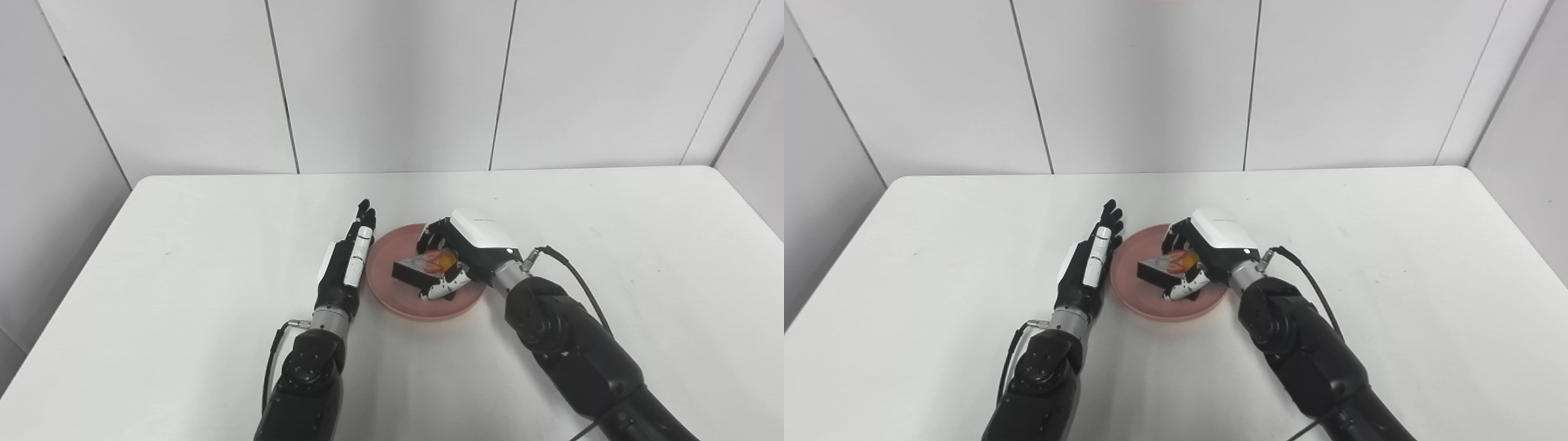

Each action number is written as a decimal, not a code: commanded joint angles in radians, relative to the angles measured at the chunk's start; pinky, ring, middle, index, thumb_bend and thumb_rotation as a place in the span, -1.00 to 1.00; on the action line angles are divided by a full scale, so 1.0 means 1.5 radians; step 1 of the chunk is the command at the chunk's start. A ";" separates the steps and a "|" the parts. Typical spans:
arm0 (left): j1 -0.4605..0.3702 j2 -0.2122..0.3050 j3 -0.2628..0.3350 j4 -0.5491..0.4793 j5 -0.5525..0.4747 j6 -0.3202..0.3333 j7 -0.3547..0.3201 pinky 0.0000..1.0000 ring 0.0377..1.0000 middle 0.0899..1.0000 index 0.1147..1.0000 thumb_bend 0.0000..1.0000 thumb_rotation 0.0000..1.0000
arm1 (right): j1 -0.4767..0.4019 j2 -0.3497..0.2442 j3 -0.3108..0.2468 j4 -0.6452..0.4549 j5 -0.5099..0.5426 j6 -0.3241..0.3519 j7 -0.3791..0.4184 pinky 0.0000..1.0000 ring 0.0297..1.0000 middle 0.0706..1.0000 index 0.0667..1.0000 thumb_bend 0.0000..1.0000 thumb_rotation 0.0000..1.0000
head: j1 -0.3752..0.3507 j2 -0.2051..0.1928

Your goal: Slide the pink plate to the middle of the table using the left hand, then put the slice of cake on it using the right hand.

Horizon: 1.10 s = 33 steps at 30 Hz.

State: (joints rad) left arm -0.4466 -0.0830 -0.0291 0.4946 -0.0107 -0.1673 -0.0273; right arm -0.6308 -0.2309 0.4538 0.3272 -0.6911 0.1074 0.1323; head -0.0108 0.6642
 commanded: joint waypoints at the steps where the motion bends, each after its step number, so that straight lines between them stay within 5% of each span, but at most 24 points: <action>1: -0.013 0.002 -0.003 -0.022 0.000 -0.005 -0.004 1.00 1.00 1.00 1.00 0.31 1.00 | -0.022 -0.010 -0.010 -0.037 0.017 -0.044 0.004 0.47 0.66 0.66 0.62 0.31 0.06 | 0.001 0.000; 10: -0.010 0.006 0.000 -0.027 -0.001 -0.005 -0.003 1.00 1.00 1.00 1.00 0.31 1.00 | 0.035 -0.025 -0.054 -0.096 0.117 -0.062 0.050 0.91 0.99 1.00 0.98 0.37 0.51 | 0.000 0.003; 19: -0.001 0.022 -0.004 -0.040 0.005 -0.010 -0.006 1.00 1.00 1.00 1.00 0.32 1.00 | 0.092 -0.015 -0.096 -0.119 0.149 -0.106 0.015 0.80 1.00 1.00 1.00 0.33 0.35 | 0.006 0.013; 22: 0.003 0.031 -0.004 -0.050 0.004 -0.004 -0.010 1.00 1.00 1.00 1.00 0.31 1.00 | 0.114 0.004 -0.124 -0.120 0.170 -0.130 -0.018 0.78 1.00 1.00 1.00 0.26 0.26 | 0.002 0.018; 26: 0.005 0.044 -0.004 -0.054 -0.005 -0.008 -0.027 1.00 1.00 1.00 1.00 0.33 1.00 | 0.133 0.038 -0.164 -0.123 0.209 -0.123 -0.048 0.87 1.00 1.00 1.00 0.24 0.55 | -0.003 0.021; 33: 0.009 0.067 0.002 -0.066 -0.023 0.011 -0.057 1.00 1.00 1.00 1.00 0.34 1.00 | 0.140 0.096 -0.214 -0.098 0.254 -0.146 -0.103 0.97 1.00 1.00 1.00 0.18 0.75 | -0.014 0.023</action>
State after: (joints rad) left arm -0.4064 0.0095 -0.0298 0.4276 -0.0251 -0.1435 -0.1002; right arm -0.3939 -0.0995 0.1527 0.1896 -0.3249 -0.0521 0.0163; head -0.0322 0.6980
